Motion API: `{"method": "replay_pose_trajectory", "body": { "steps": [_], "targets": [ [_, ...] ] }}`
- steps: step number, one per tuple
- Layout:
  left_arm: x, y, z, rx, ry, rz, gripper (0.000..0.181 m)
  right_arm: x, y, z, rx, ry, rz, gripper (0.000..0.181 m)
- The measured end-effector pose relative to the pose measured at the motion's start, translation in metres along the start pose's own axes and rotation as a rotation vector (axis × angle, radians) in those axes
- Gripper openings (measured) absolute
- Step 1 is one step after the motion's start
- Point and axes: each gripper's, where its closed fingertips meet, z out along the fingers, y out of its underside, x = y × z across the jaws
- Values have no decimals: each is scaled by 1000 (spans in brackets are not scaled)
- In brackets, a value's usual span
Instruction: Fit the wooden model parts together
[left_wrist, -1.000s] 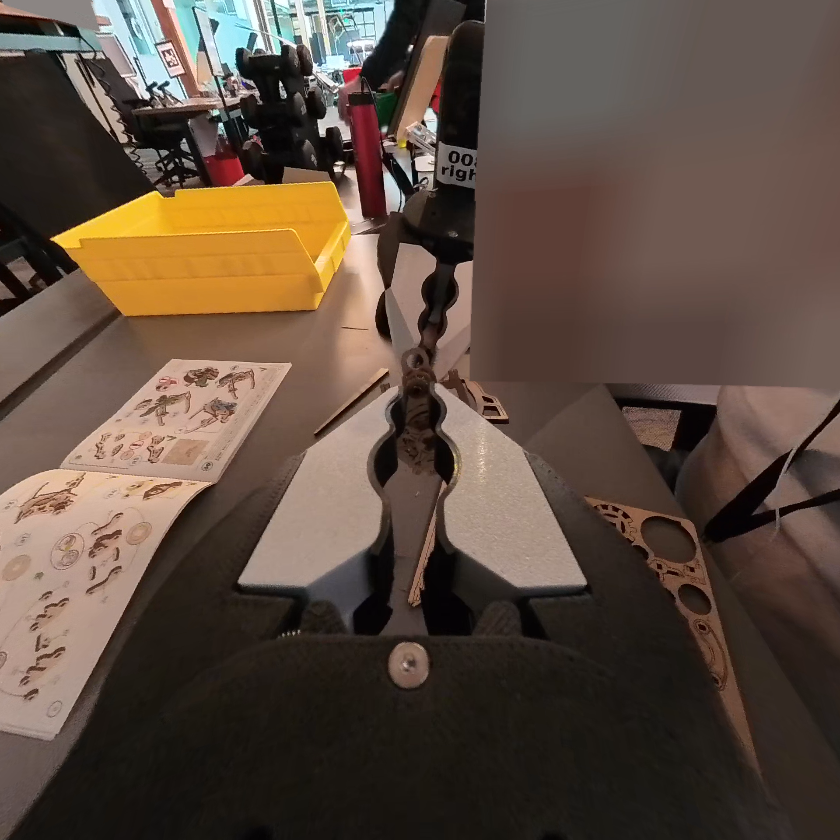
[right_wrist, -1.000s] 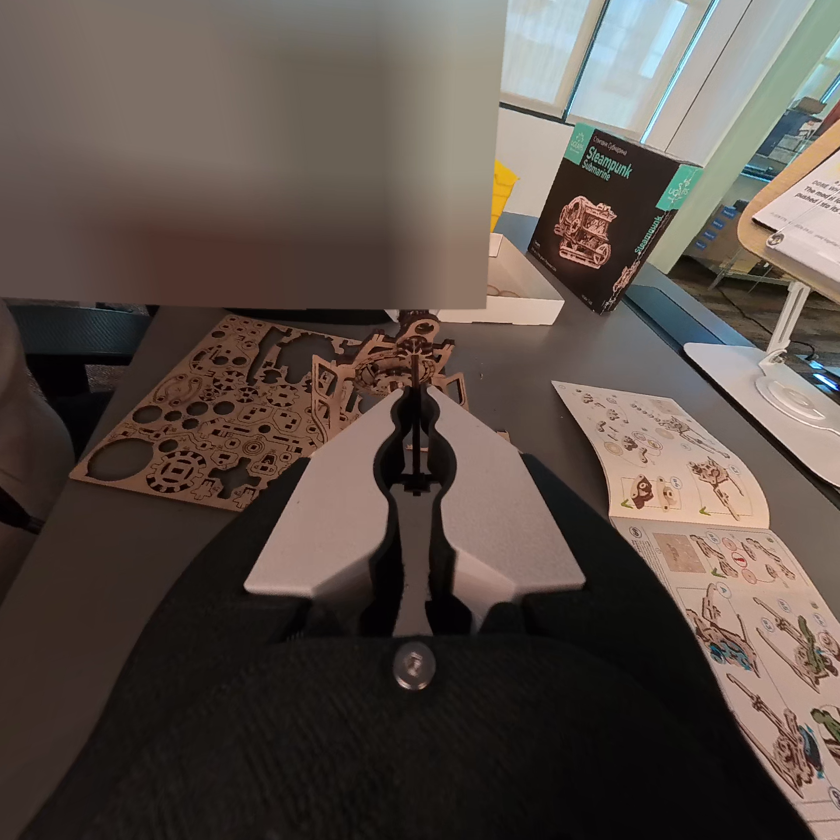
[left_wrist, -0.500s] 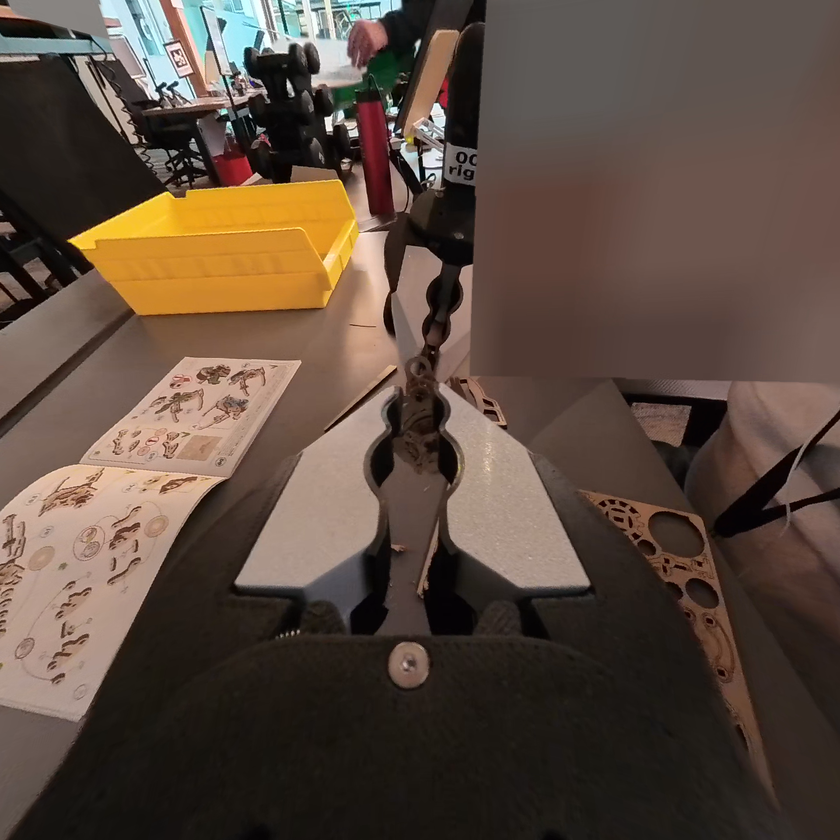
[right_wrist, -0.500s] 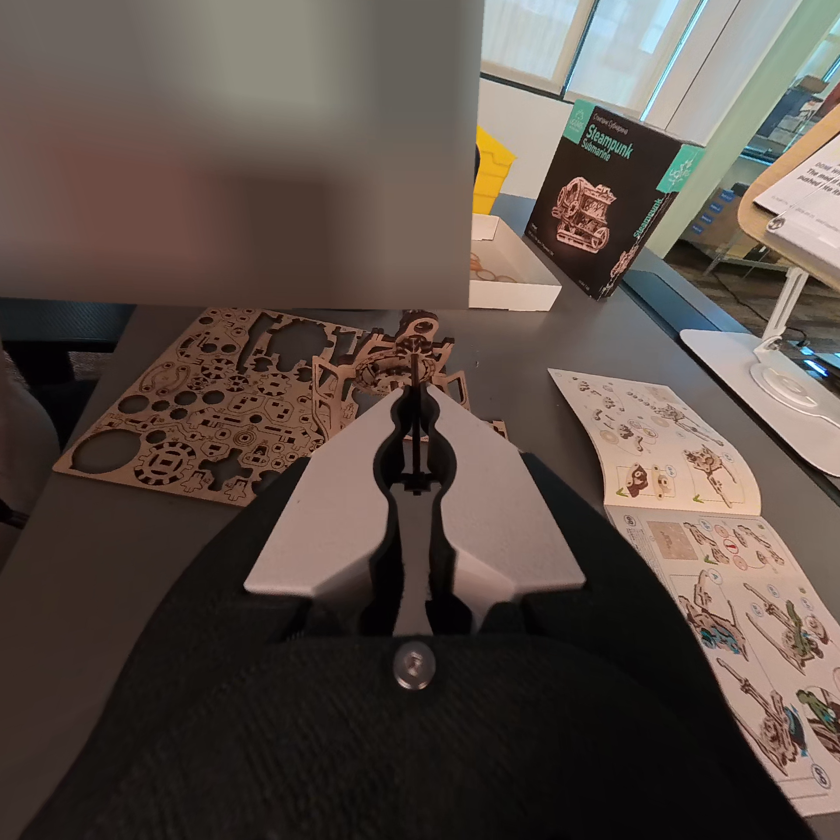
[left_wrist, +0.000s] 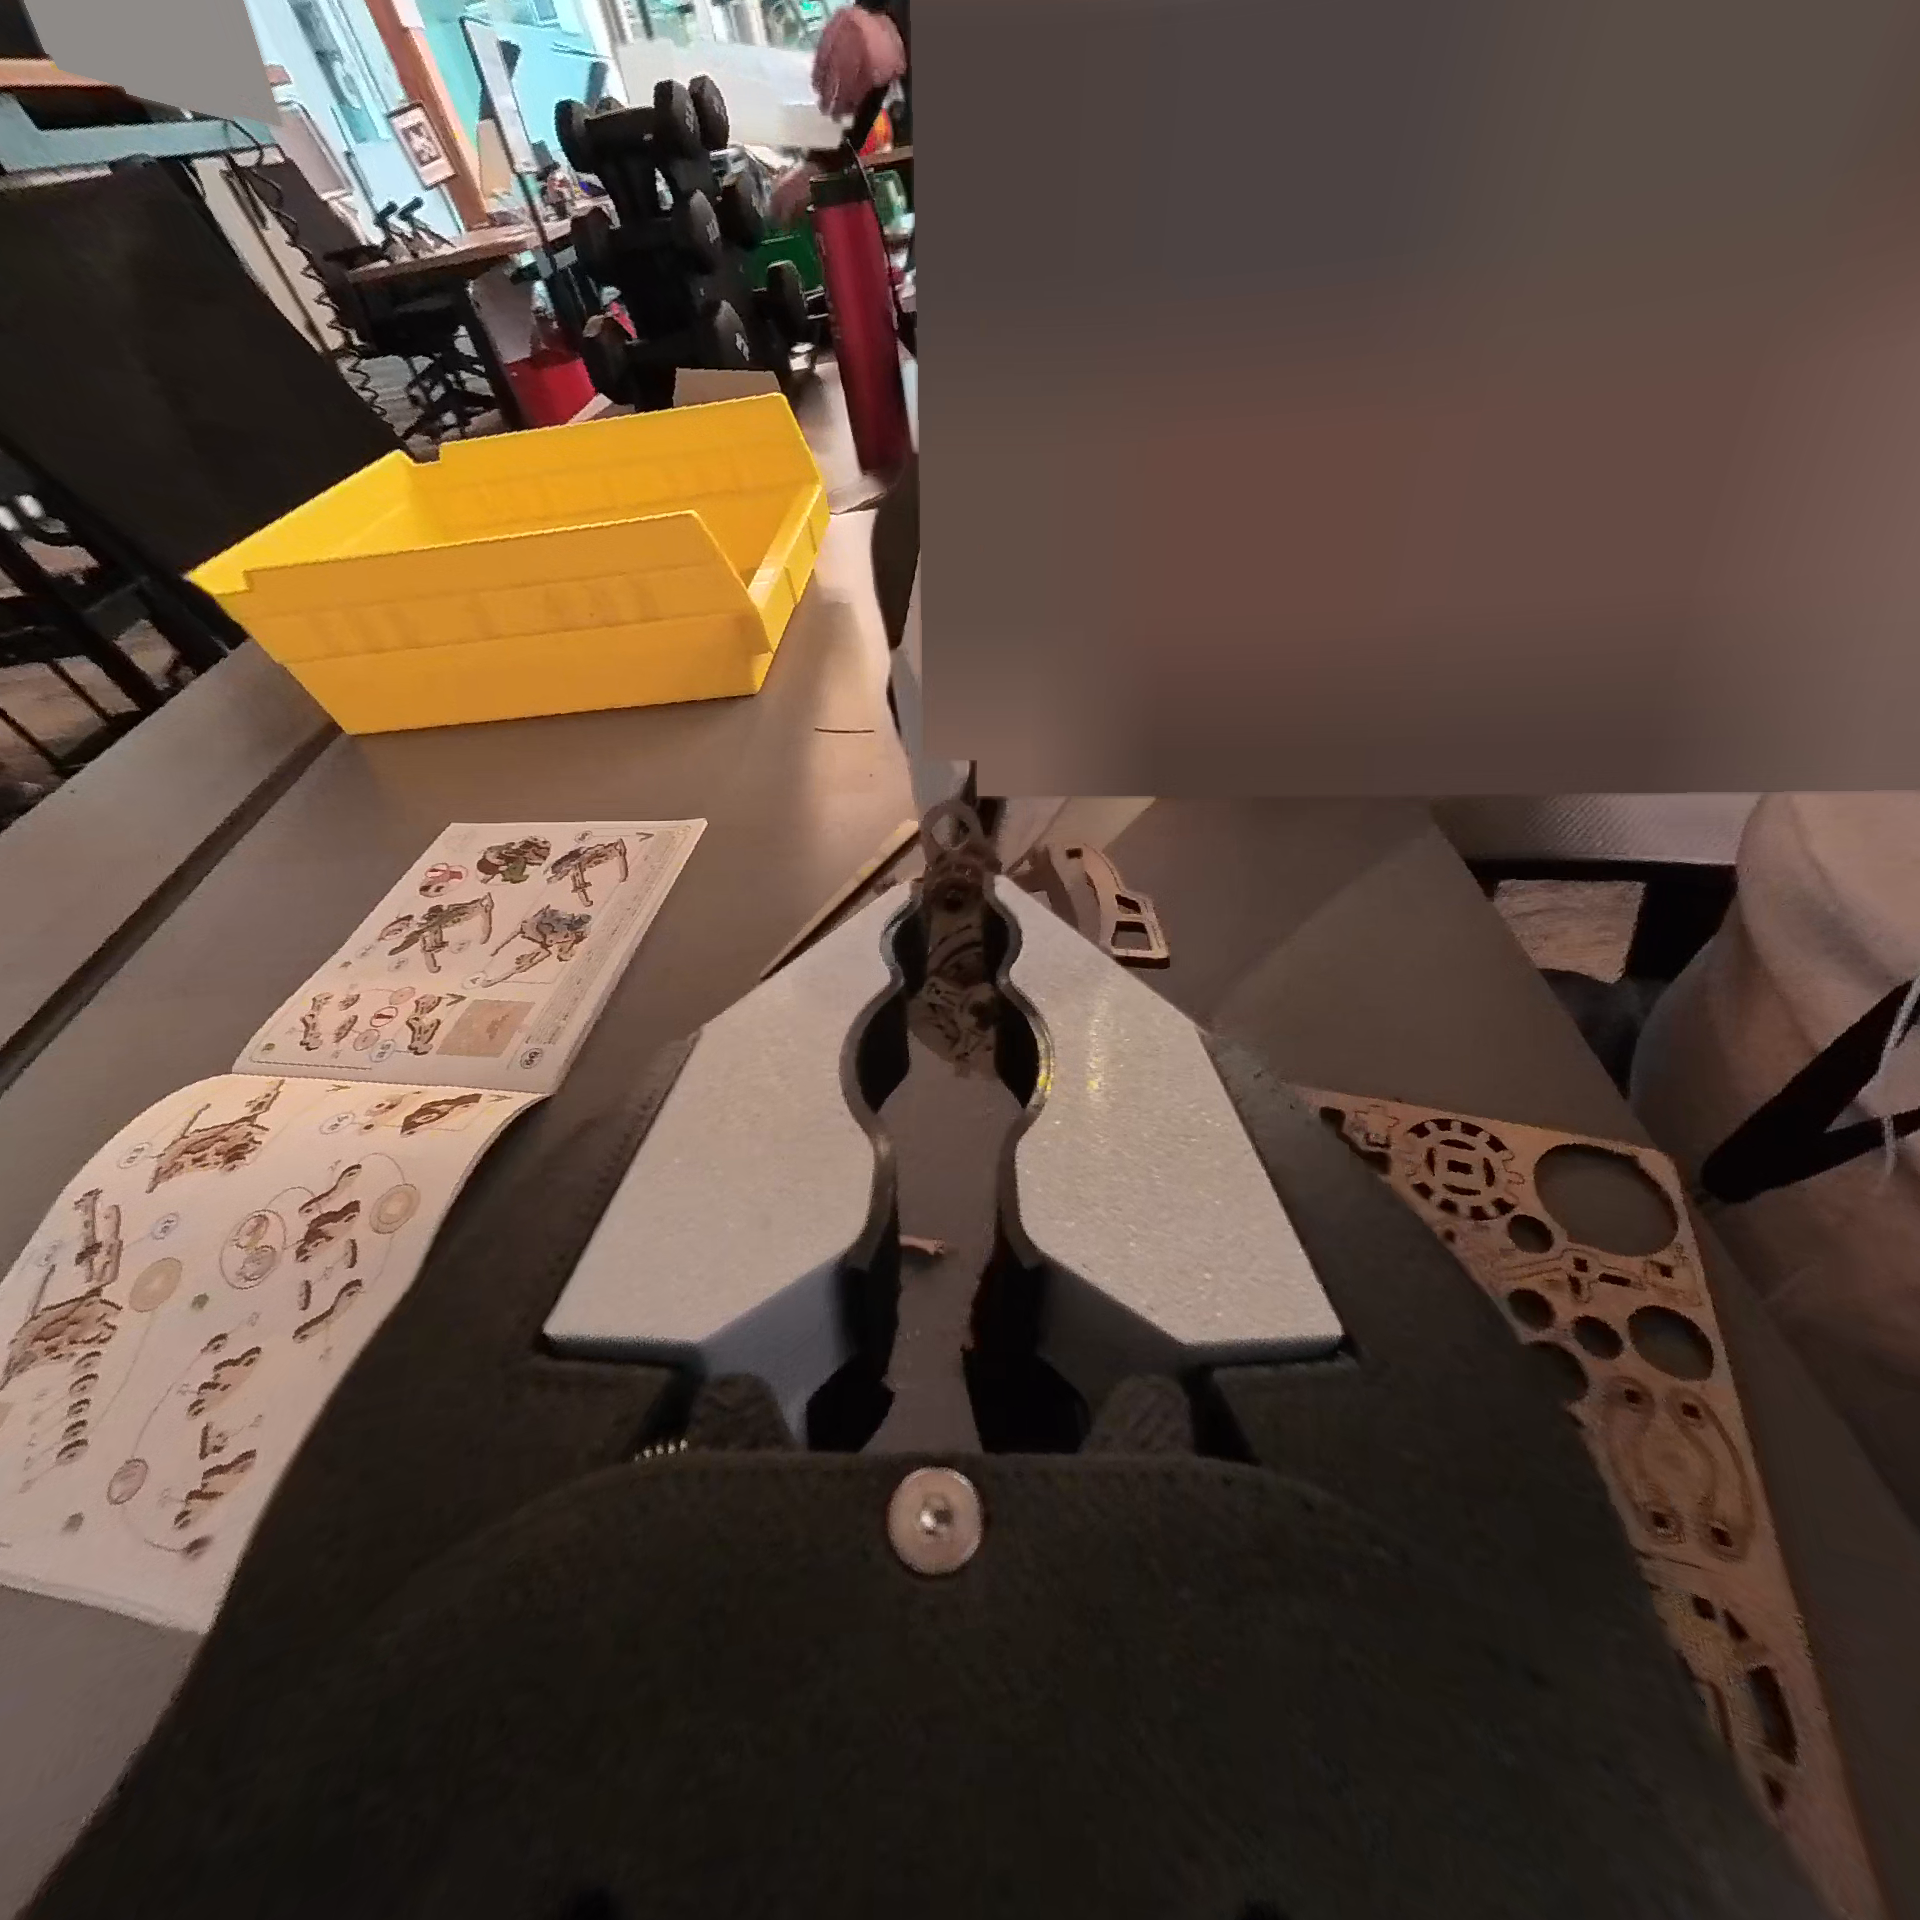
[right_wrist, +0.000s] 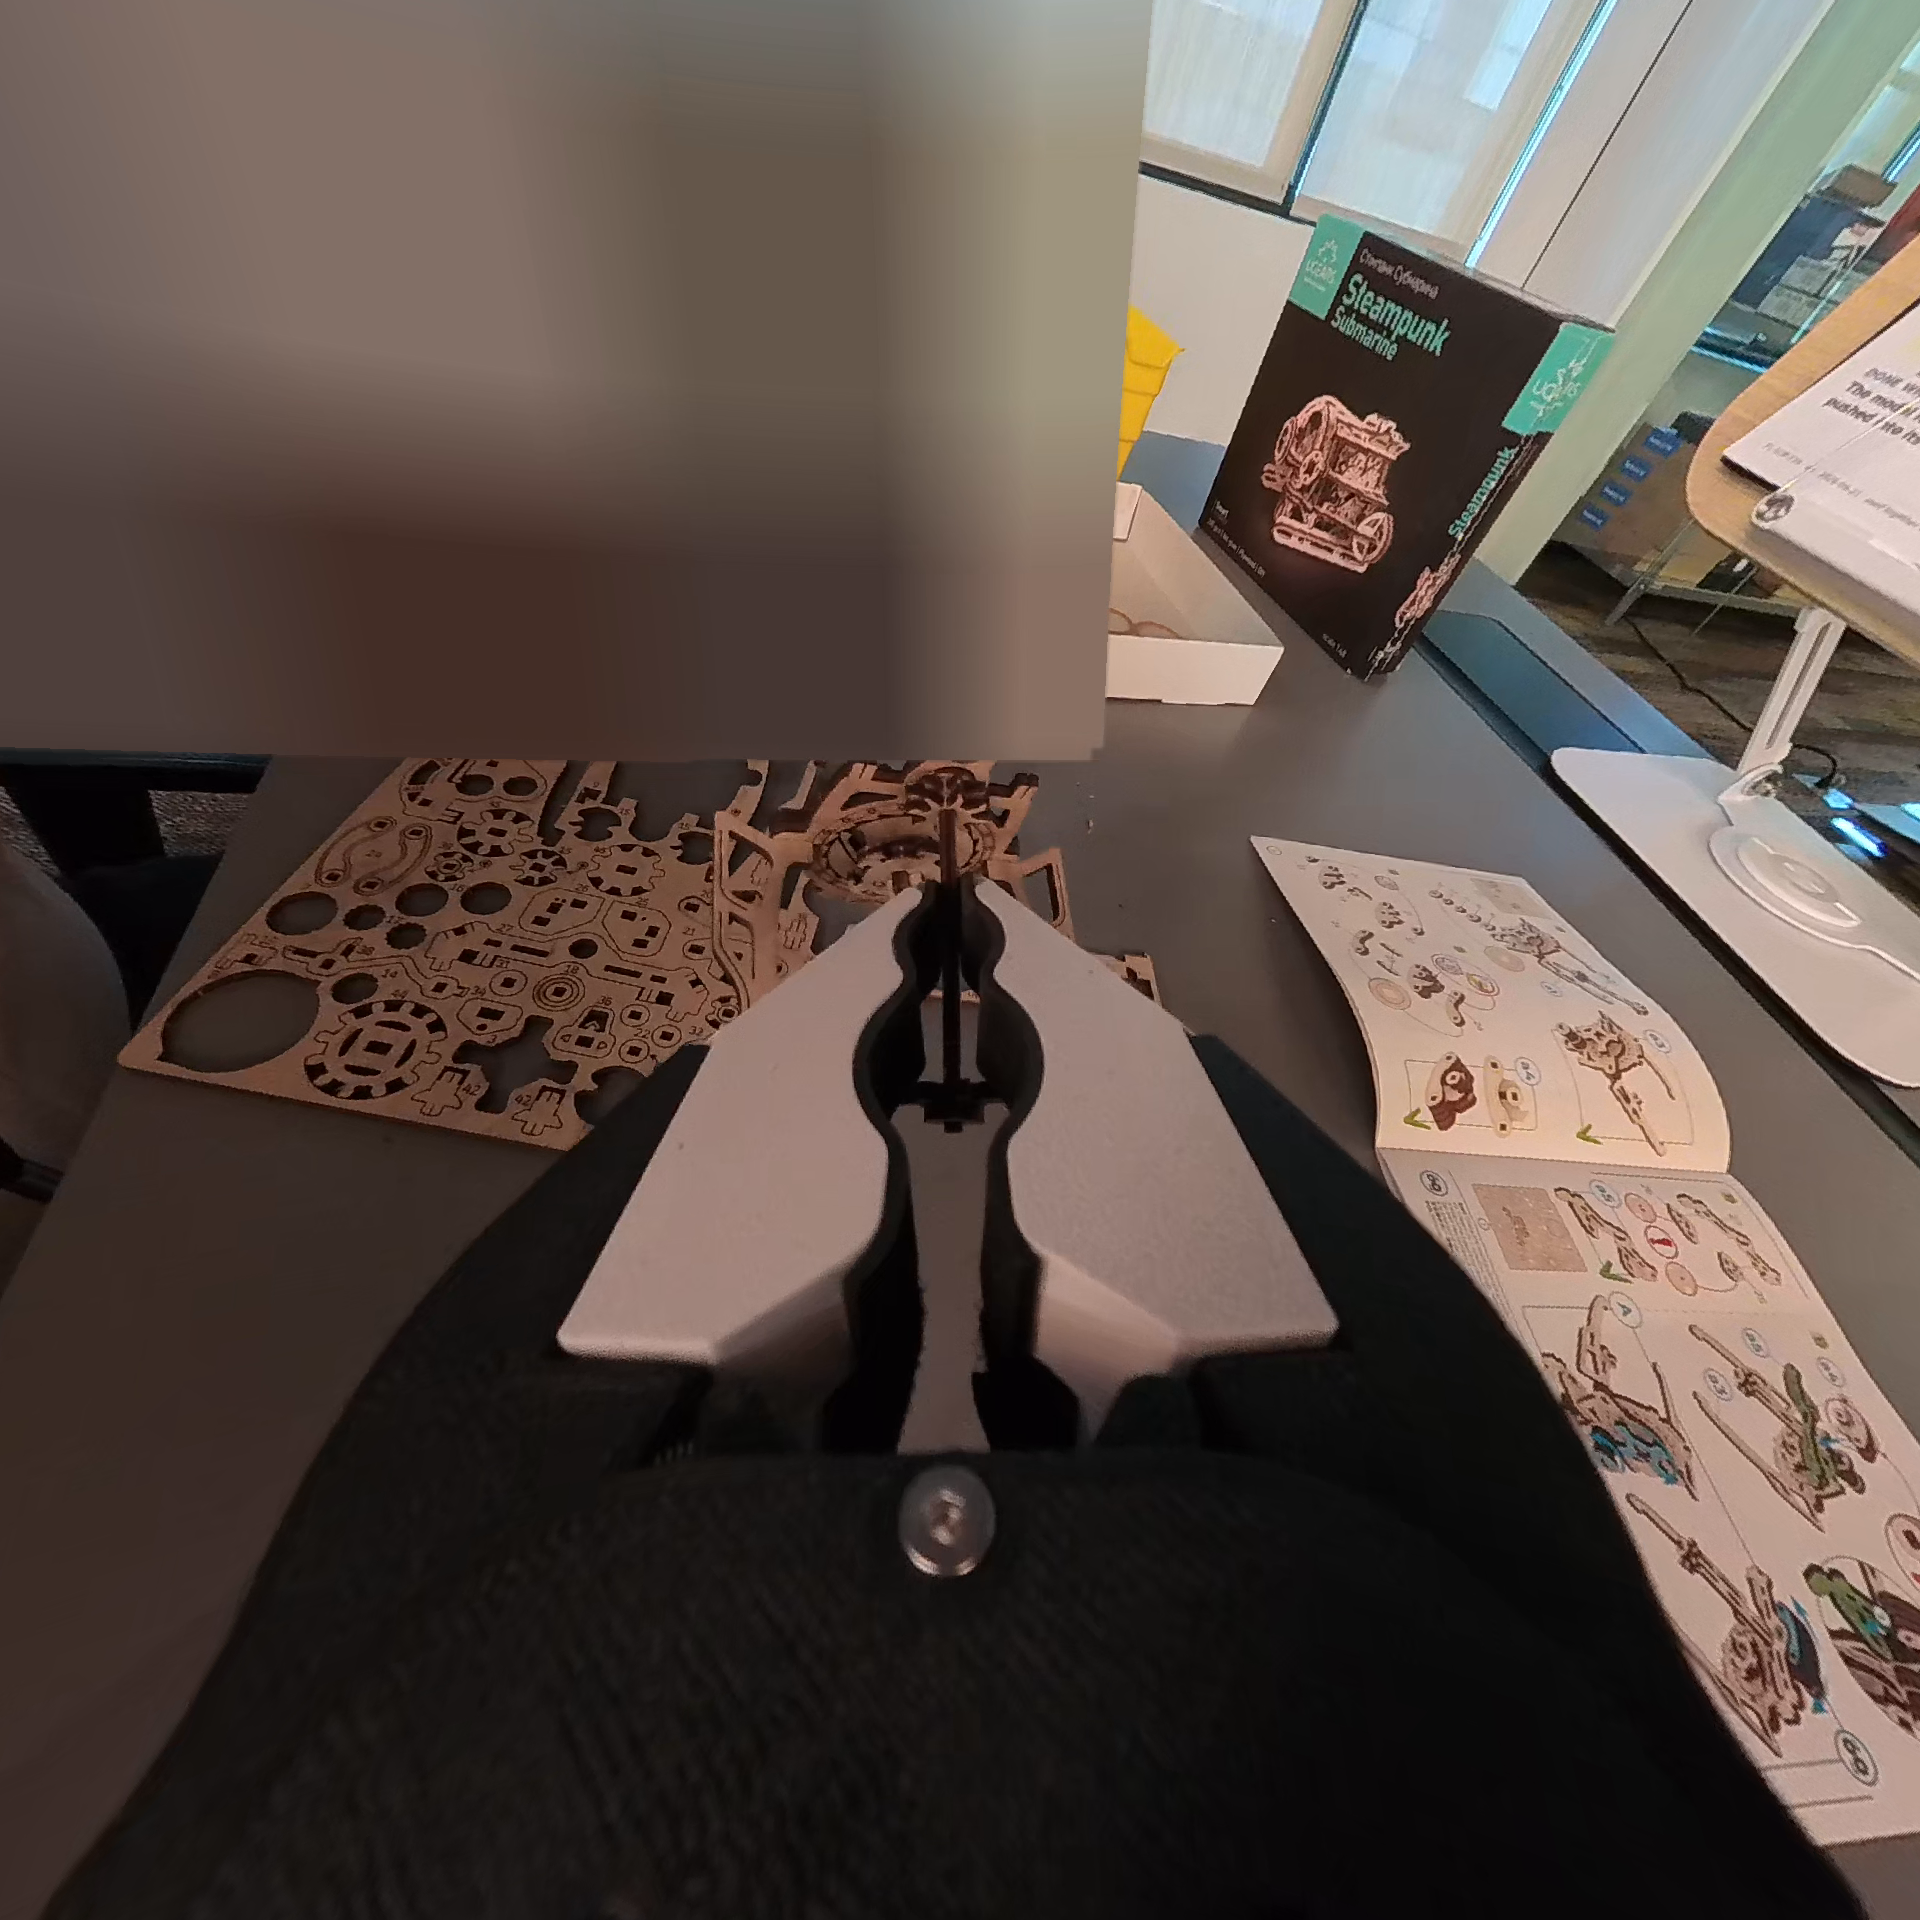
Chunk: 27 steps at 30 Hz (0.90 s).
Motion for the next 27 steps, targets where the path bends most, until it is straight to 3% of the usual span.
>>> {"method": "replay_pose_trajectory", "body": {
  "steps": [4, 11, 21, 27],
  "targets": [
    [2, -1, 0, -7, -33, 108, 8, -2, -1, 0, 8, -15, 17, 0],
    [14, -4, -4, 17, 53, 100, 8, -14, -5, 0, 33, -101, 40, 1],
    [7, -3, -2, -3, 11, 82, 17, -10, -5, -1, 41, -101, 86, 1],
    [11, -2, 1, -11, 15, 97, 12, -12, -1, 3, 13, -105, 75, 1]
  ]
}}
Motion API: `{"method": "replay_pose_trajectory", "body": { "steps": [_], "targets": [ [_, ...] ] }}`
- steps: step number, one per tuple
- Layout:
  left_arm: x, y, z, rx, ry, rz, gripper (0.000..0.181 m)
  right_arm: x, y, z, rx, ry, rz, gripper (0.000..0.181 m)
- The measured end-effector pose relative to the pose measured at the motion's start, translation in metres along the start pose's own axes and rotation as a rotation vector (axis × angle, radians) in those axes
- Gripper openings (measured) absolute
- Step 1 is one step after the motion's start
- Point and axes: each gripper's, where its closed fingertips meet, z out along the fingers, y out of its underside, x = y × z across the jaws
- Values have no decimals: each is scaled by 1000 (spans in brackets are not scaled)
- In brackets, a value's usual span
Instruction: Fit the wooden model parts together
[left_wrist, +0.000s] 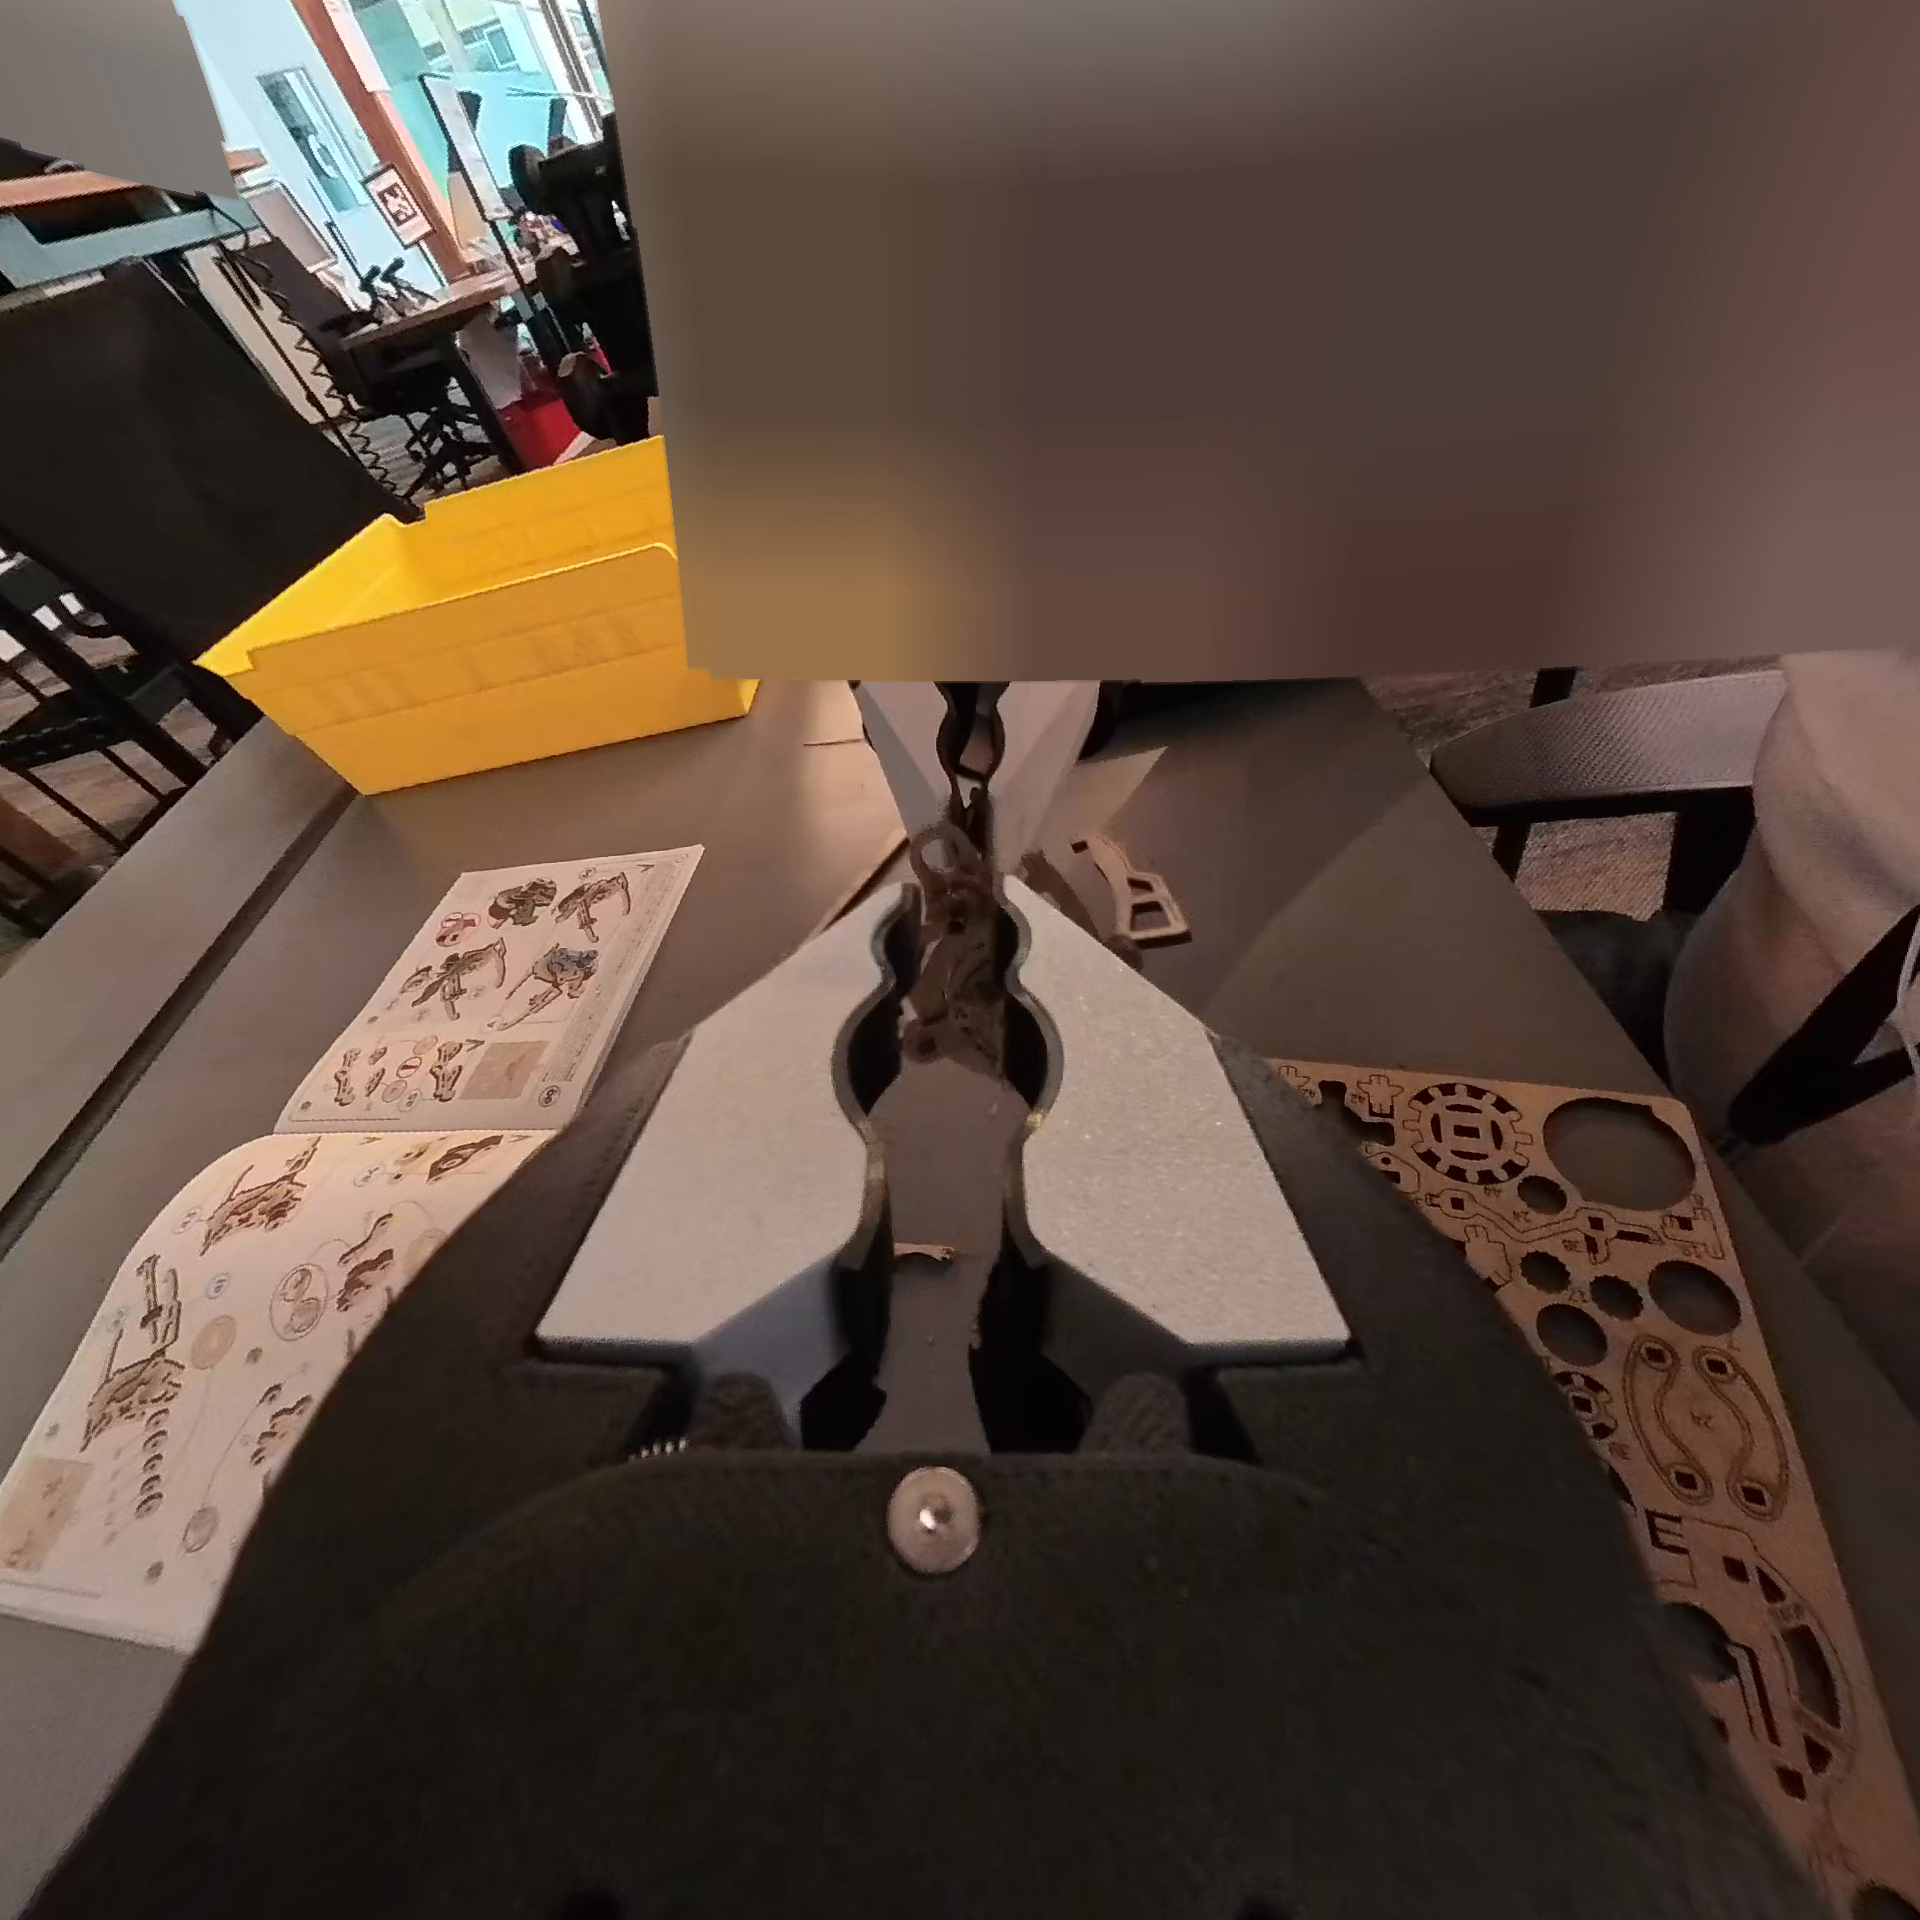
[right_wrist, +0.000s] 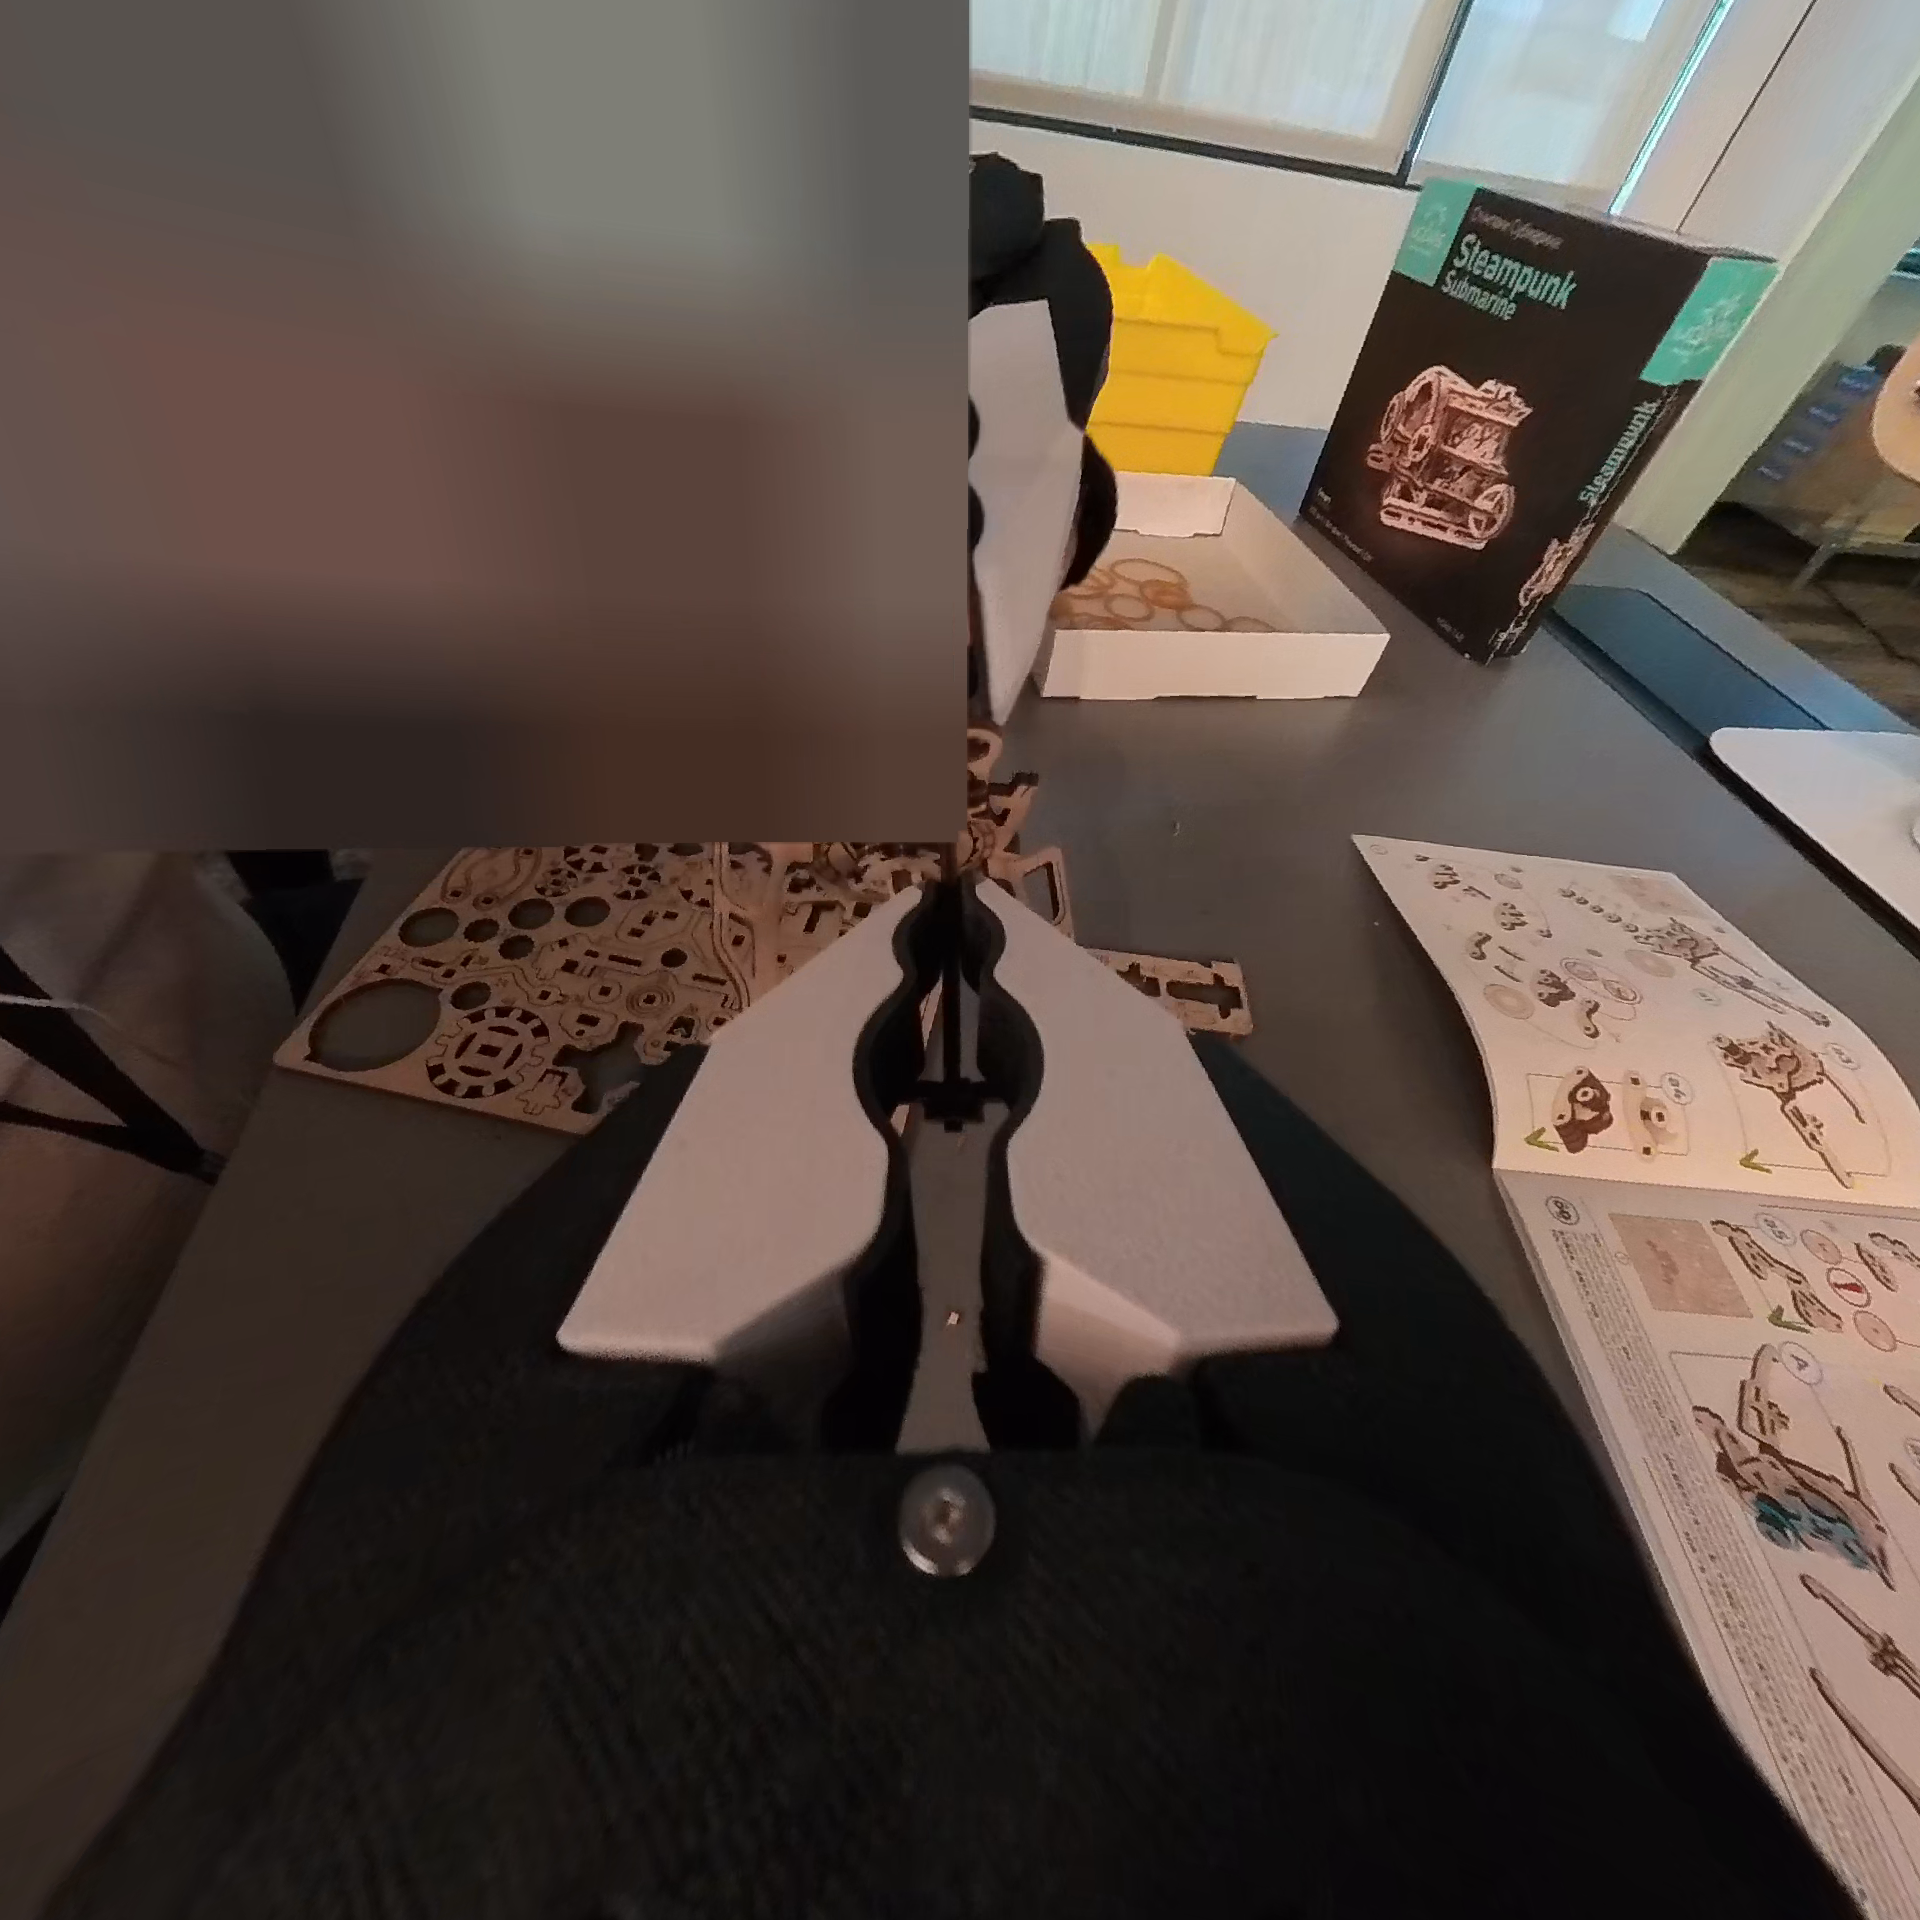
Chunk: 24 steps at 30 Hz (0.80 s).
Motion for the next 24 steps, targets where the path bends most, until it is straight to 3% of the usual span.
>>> {"method": "replay_pose_trajectory", "body": {
  "steps": [15, 19, 24],
  "targets": [
    [4, -5, 0, 17, 12, 7, 8, -5, -4, -2, 44, -54, 42, 0],
    [2, -11, 0, 36, -18, 8, 27, -4, -14, -8, 118, -69, 57, 0],
    [2, -23, -3, 99, -33, 9, 17, -3, -29, -18, 229, -82, 29, 0]
  ]
}}
